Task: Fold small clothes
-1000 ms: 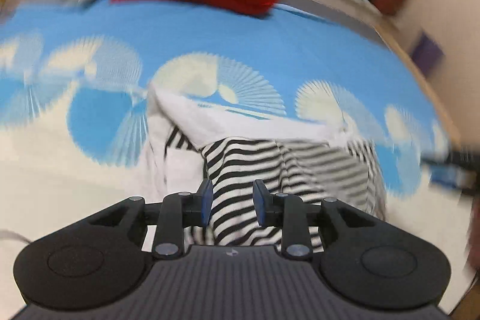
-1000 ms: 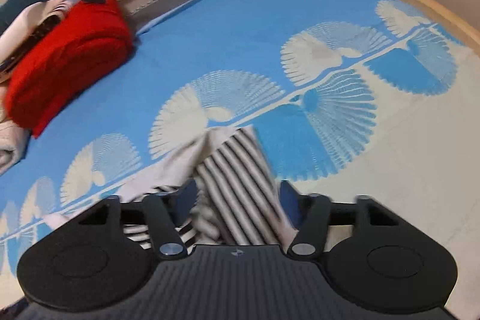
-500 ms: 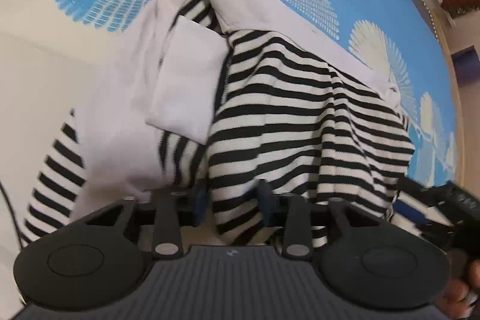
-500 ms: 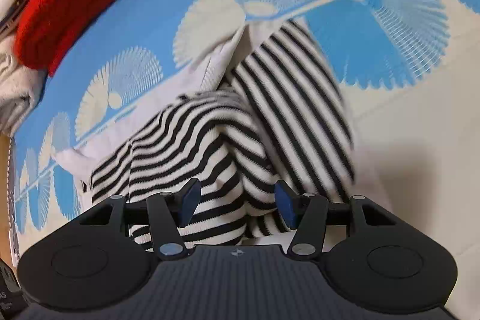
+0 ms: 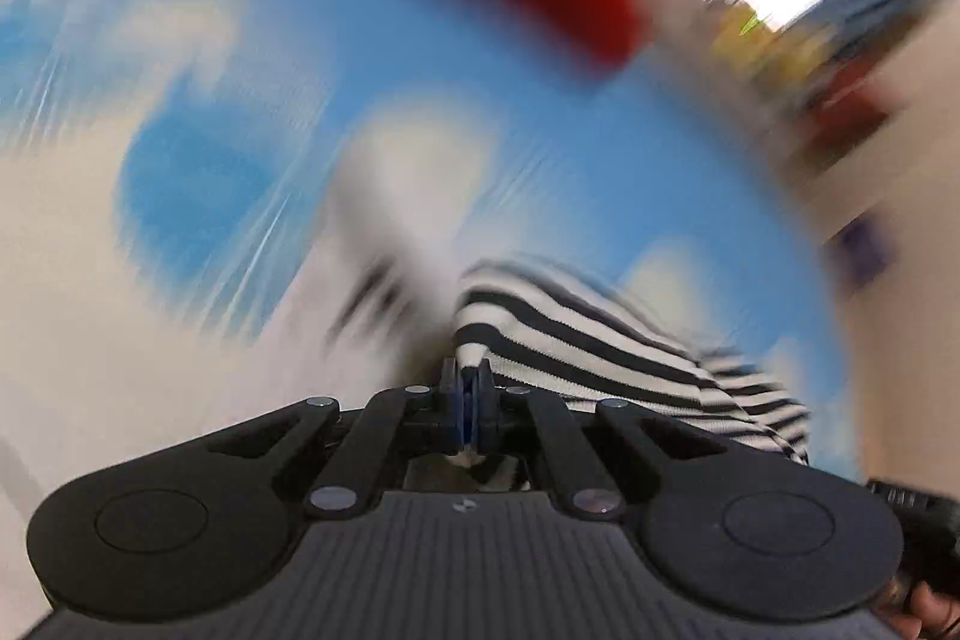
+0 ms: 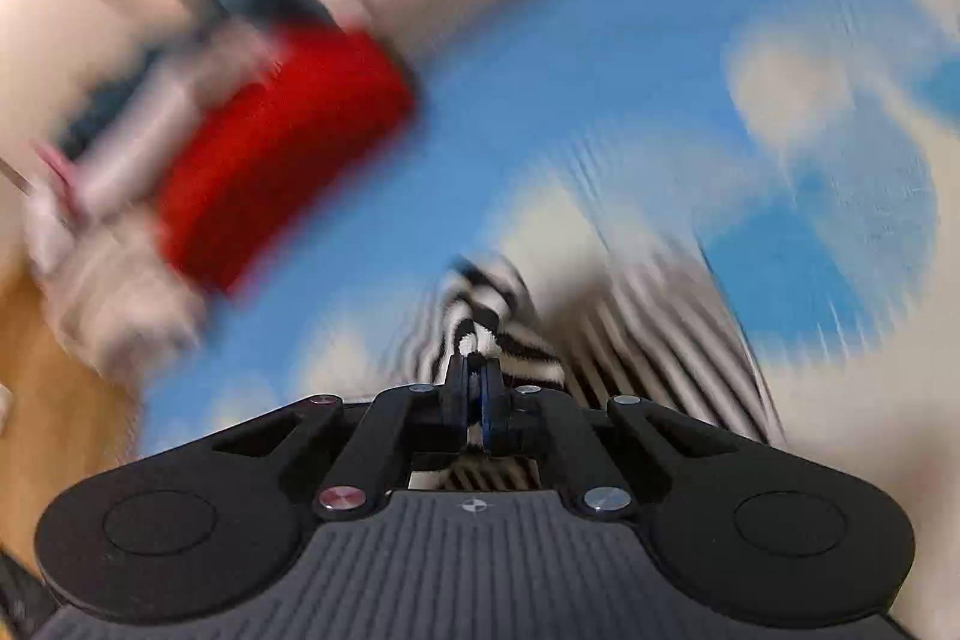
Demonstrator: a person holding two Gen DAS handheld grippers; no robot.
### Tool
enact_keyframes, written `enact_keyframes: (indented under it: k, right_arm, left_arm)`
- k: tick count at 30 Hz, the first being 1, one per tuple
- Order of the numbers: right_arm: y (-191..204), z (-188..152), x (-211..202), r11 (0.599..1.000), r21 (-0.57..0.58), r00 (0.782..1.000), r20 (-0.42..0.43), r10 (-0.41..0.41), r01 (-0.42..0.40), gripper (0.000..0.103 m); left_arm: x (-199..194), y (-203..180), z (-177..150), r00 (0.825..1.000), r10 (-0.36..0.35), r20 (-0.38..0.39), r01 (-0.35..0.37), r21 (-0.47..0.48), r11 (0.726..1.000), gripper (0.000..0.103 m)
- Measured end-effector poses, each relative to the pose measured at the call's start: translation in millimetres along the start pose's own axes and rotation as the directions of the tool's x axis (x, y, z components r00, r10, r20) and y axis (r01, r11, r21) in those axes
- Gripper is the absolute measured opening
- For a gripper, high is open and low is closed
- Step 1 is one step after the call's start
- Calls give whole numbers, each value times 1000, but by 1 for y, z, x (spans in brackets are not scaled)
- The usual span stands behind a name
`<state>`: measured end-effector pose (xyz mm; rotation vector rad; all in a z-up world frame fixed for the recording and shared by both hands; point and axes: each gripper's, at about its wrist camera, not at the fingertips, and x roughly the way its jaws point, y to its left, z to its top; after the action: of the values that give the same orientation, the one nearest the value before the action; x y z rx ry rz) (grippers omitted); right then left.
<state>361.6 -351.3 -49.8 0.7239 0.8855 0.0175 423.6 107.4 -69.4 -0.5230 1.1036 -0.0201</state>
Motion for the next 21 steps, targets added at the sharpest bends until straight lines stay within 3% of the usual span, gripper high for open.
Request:
enact_keyframes:
  k: [1, 2, 3, 4, 6, 8, 9, 10, 14, 16, 17, 18, 19, 20, 21]
  right_arm:
    - [-13, -9, 20, 996, 38, 990, -124, -74, 79, 3]
    - [-30, -21, 38, 980, 84, 959, -239, -153, 178, 4]
    - [-42, -30, 47, 962, 135, 936, -296, -191, 239, 6]
    - [-49, -33, 49, 947, 170, 927, -310, -210, 272, 8]
    - [-44, -29, 43, 949, 159, 938, -262, -226, 273, 9]
    - [-29, -20, 32, 965, 102, 958, -182, -221, 242, 32]
    - [-24, -17, 27, 970, 83, 965, -150, -214, 228, 48]
    - [-21, -16, 25, 975, 73, 971, -127, -201, 212, 52]
    - [-23, -14, 38, 986, 81, 976, -174, -132, 148, 51]
    - [-19, -17, 48, 987, 69, 970, -210, -125, 142, 51]
    - [-15, -20, 56, 988, 45, 964, -227, -135, 149, 51]
    - [-12, -23, 60, 988, 23, 961, -237, -144, 154, 45]
    - [-10, -25, 62, 988, 6, 961, -232, -147, 153, 16]
    - [-7, -26, 58, 988, 3, 964, -219, -153, 157, 2]
    - [-6, -24, 53, 987, 21, 971, -186, -152, 158, 4]
  left_arm:
    - [17, 14, -5, 994, 48, -100, -54, -54, 997, 2]
    - [28, 28, -11, 986, 45, -162, -66, -127, 990, 5]
    - [32, 34, -14, 982, 28, -186, -59, -165, 984, 11]
    - [31, 32, -13, 981, 21, -191, -53, -166, 985, 15]
    - [19, 22, -8, 990, 25, -136, -43, -129, 991, 40]
    - [10, 20, -6, 995, -1, -102, -12, -130, 991, 42]
    - [11, 21, -6, 994, -14, -107, -2, -142, 990, 42]
    - [12, 22, -5, 993, -18, -118, 0, -156, 988, 42]
    - [29, 29, -12, 982, 7, -189, -46, -208, 977, 41]
    - [34, 30, -13, 979, 1, -202, -45, -211, 976, 36]
    - [34, 29, -14, 980, -3, -197, -38, -204, 978, 21]
    - [34, 25, -13, 983, -15, -181, -19, -183, 983, 5]
    - [29, 20, -11, 990, -23, -140, 0, -163, 987, 5]
    - [20, 15, -9, 996, -28, -85, 16, -138, 990, 5]
    - [8, 8, -5, 999, -50, -12, 48, -97, 994, 5]
